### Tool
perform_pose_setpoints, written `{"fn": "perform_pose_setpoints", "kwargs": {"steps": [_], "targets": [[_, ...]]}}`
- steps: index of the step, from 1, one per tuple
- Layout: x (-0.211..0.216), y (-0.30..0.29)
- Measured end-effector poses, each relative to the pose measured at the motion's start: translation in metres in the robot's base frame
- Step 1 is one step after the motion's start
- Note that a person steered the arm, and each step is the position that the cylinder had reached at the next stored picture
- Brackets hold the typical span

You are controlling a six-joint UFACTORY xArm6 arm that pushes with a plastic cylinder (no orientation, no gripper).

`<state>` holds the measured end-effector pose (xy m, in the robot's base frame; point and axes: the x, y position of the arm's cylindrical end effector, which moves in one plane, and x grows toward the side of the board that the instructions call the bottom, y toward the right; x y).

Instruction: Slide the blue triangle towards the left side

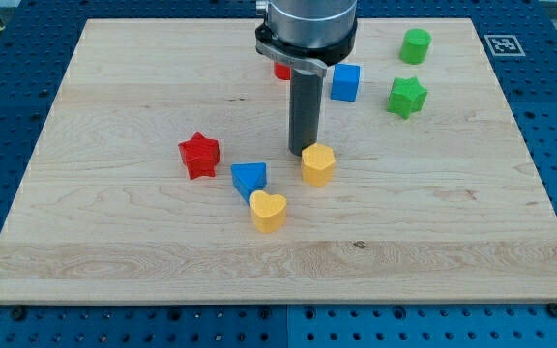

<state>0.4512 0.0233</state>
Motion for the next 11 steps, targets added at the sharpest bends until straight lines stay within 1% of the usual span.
{"fn": "perform_pose_setpoints", "kwargs": {"steps": [2,5,8,11], "targets": [[0.029,0.0],[0.049,-0.014],[0.049,-0.089],[0.049,-0.14]]}}
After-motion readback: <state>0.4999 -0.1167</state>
